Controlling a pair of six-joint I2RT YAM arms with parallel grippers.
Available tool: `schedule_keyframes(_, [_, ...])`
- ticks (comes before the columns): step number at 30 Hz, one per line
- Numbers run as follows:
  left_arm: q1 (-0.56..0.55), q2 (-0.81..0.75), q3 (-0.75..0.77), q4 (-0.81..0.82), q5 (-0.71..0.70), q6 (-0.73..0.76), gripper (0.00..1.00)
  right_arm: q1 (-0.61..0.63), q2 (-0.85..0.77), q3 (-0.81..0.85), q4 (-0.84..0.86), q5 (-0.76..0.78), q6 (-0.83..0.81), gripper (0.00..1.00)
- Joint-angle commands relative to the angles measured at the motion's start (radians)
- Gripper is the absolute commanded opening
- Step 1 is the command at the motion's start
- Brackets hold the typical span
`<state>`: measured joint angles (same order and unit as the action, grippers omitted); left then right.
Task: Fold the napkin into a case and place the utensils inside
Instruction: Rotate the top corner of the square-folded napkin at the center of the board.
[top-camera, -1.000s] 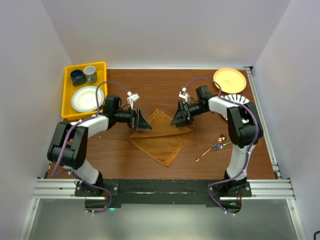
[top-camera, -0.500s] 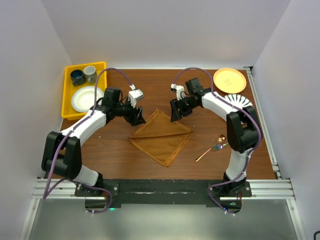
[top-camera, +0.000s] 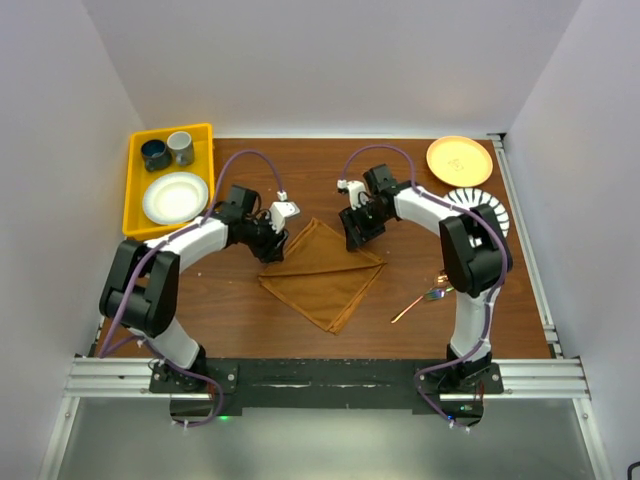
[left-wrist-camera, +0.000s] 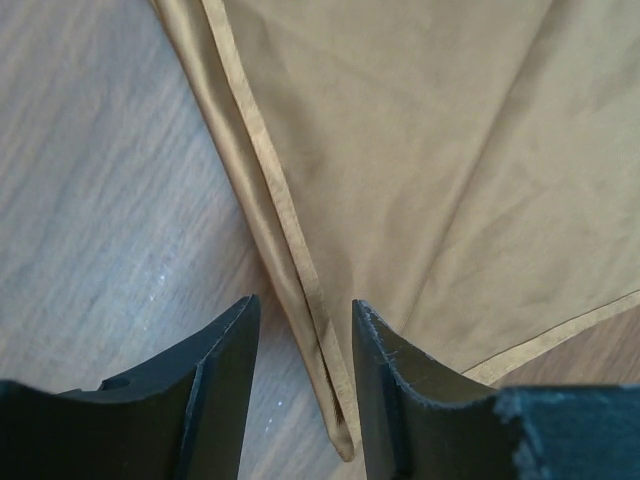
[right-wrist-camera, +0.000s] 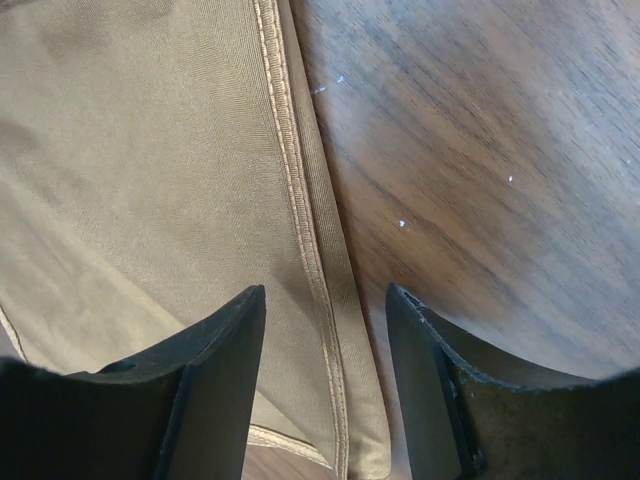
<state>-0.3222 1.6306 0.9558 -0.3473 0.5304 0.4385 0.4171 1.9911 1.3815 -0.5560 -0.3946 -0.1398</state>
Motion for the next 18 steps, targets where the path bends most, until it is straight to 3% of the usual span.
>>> schedule_keyframes(1, [-0.003, 0.020, 0.023, -0.022, -0.030, 0.052, 0.46, 0.012, -0.006, -0.028, 0.005, 0.001, -0.020, 0.53])
schedule_keyframes(13, [0.031, 0.106, 0.156, -0.048, 0.029, 0.031, 0.47, 0.037, -0.167, -0.232, -0.045, -0.165, 0.037, 0.46])
schedule_keyframes(16, [0.054, 0.149, 0.221, -0.113, 0.101, 0.046, 0.48, 0.043, -0.173, -0.237, -0.079, -0.259, 0.036, 0.50])
schedule_keyframes(18, [0.064, 0.156, 0.244, -0.174, 0.140, 0.069, 0.50, 0.043, -0.167, -0.230, -0.123, -0.308, 0.023, 0.59])
